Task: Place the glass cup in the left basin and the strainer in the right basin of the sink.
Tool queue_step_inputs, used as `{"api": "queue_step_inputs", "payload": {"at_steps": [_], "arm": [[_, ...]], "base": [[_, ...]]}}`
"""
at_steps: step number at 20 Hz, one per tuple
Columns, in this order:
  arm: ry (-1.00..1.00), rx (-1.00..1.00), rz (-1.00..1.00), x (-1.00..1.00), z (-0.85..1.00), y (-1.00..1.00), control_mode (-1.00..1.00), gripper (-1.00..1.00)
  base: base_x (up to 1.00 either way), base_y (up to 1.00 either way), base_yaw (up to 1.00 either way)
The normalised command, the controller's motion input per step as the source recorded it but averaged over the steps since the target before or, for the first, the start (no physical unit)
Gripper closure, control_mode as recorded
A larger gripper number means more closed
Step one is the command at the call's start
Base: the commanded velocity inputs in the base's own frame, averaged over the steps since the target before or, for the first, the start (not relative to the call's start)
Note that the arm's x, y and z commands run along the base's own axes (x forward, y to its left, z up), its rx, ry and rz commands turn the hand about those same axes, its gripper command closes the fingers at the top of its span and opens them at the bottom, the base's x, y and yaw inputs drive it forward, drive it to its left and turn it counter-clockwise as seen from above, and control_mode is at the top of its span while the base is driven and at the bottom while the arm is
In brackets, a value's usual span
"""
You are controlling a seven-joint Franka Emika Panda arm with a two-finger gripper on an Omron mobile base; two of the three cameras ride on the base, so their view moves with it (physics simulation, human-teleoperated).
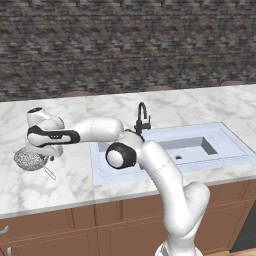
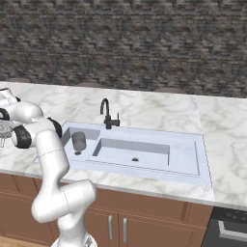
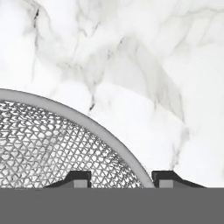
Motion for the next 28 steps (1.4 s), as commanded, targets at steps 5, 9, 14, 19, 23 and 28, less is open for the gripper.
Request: {"api": "queue_step_inputs", "payload": {"at_steps": [5,9,14,19,23,28], "arm": [[-0.01,0.01,-0.07,-0.40,0.21,-0.16,-1.00,1.00],[-0.06,0.04,-0.12,-0.74,0.06,-0.38,-1.00,1.00],[-0.09,0.03,-0.01,-0.71,0.09,-0.74,-1.00,1.00],[-0.07,0.10,-0.01,-0.48,0.23,-0.83,-1.00,1.00],[-0.02,0.18,-0.02,-0.39,0.29,-0.84,-1.00,1.00],[0.00,0.23,-0.06,-0.22,0.34,-0.89,-1.00,1.00]], "base": [[0.00,0.00,0.00],[0.00,0.00,0.00],[0.00,0.00,0.00],[0.00,0.00,0.00],[0.00,0.00,0.00],[0.00,0.00,0.00]]}}
